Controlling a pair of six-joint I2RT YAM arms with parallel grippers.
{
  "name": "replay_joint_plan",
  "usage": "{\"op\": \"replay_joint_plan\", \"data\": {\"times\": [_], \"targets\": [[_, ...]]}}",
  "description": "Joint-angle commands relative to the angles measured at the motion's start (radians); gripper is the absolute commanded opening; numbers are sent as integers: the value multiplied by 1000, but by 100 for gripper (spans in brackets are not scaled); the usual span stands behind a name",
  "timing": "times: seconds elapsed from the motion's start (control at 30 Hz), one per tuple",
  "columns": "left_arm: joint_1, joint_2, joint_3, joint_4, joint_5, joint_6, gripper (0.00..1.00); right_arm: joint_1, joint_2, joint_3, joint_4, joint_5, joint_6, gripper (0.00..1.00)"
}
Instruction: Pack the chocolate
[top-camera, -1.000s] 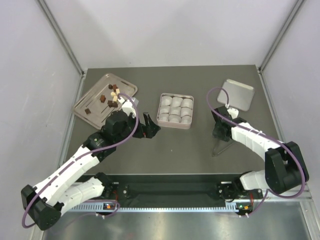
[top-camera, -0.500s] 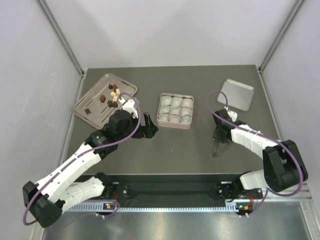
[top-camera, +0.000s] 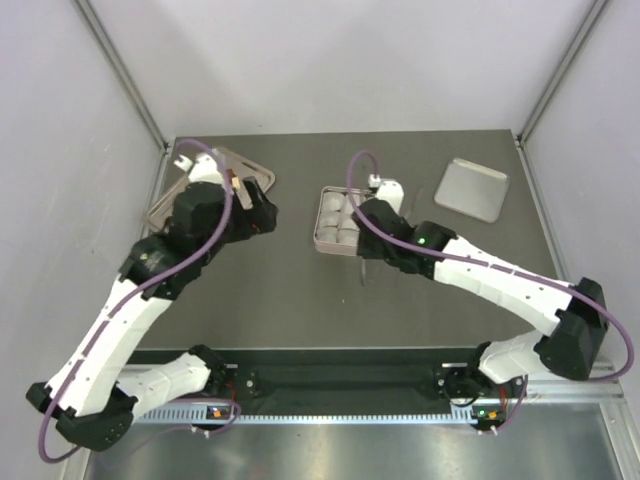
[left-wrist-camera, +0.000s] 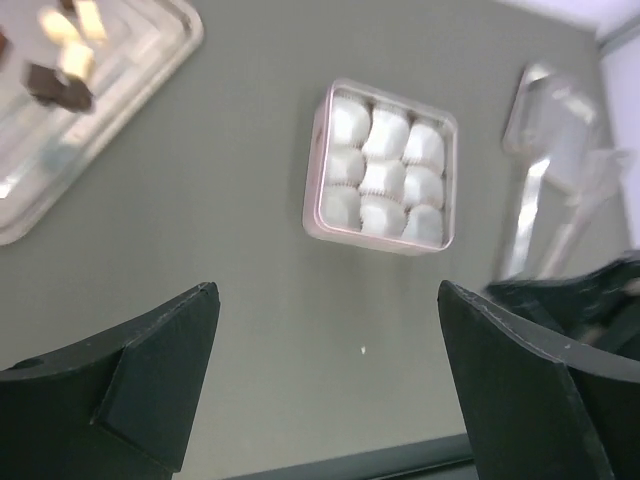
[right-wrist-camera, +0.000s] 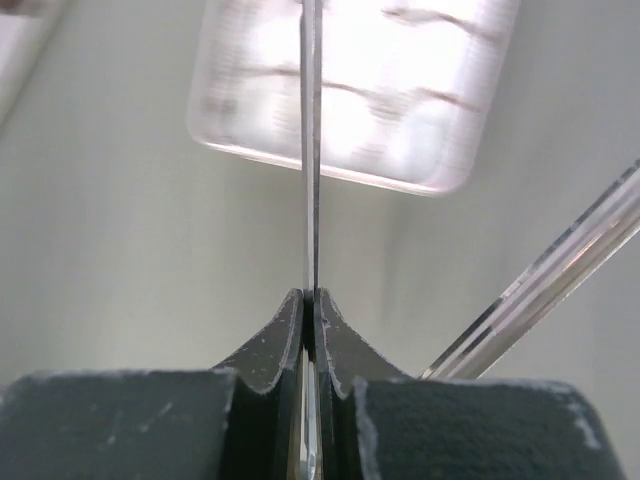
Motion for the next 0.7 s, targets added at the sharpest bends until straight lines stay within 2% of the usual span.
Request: {"op": "replay_joint_plan", "data": {"times": [0.0,0.13,0.3,0.47,0.67], "targets": [[5,-58,198,-140,-120,-27,96,106,95,120,38,52,27,0],[3,-145,298,-167,-232,-28,96,171,235,212,122,-7,34,0],[3,-201,403,-217,-315,15,96,272,427,351,202,28,-48,0],[3,-238,386,-211,-321,25,96,314,599,514,220,22,-106,0],[3,-238,366,-223,-342,31,95,317,753,600,246,-72,-108,0]]}}
